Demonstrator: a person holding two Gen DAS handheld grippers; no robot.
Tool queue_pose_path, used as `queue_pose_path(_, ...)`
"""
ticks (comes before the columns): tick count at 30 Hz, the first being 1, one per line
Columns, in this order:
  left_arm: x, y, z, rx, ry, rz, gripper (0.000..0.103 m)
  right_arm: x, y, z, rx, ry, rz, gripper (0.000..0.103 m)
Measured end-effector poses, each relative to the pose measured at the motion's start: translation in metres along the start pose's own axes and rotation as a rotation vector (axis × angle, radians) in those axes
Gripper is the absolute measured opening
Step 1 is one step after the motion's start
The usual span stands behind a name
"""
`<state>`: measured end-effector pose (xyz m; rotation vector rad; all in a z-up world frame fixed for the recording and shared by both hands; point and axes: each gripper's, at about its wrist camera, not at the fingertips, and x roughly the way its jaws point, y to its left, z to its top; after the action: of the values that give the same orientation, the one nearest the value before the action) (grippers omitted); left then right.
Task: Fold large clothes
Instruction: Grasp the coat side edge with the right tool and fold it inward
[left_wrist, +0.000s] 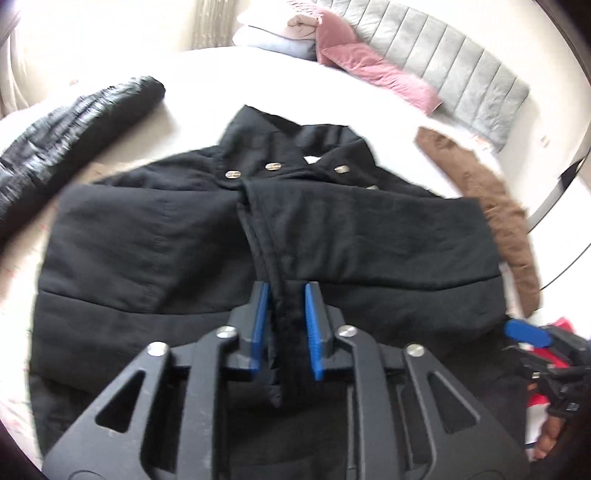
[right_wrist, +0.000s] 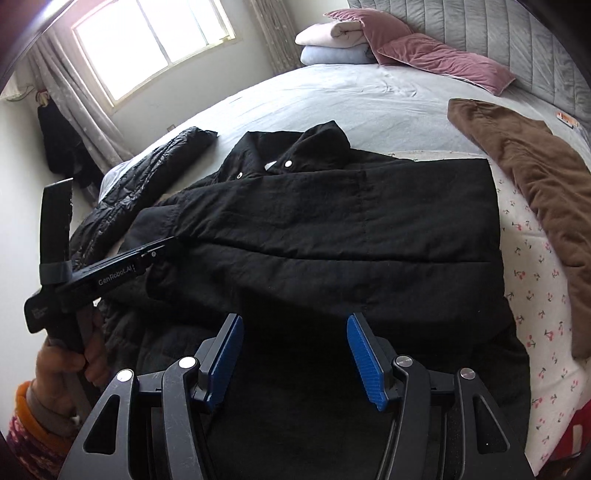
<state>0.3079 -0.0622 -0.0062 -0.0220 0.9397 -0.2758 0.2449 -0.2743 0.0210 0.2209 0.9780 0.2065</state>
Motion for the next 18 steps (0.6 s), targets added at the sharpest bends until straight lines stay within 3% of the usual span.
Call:
queue_pose_path(2, -0.003, 0.003, 0.0, 0.029, 0.023, 0.02, 0.035, 0.003, -0.005, -0.005, 0.002, -0.023, -0.01, 0.062)
queue_pose_path(4, -0.014, 0.007, -0.003, 0.021, 0.022, -0.011, 0.065, 0.005, -0.01, -0.005, 0.011, -0.019, -0.016, 0.065)
queue_pose_path(6, -0.031, 0.01, -0.012, 0.006, -0.011, -0.023, 0.077, 0.004, -0.013, -0.005, 0.005, -0.005, -0.028, 0.066)
queue_pose_path(13, -0.064, 0.019, -0.04, 0.023, 0.066, -0.033, 0.08, -0.019, -0.004, -0.019, -0.044, 0.001, -0.04, 0.075)
queue_pose_path(18, -0.104, 0.032, -0.073, 0.077, 0.108, -0.022, 0.084, -0.052, 0.013, -0.05, -0.168, 0.008, -0.079, 0.078)
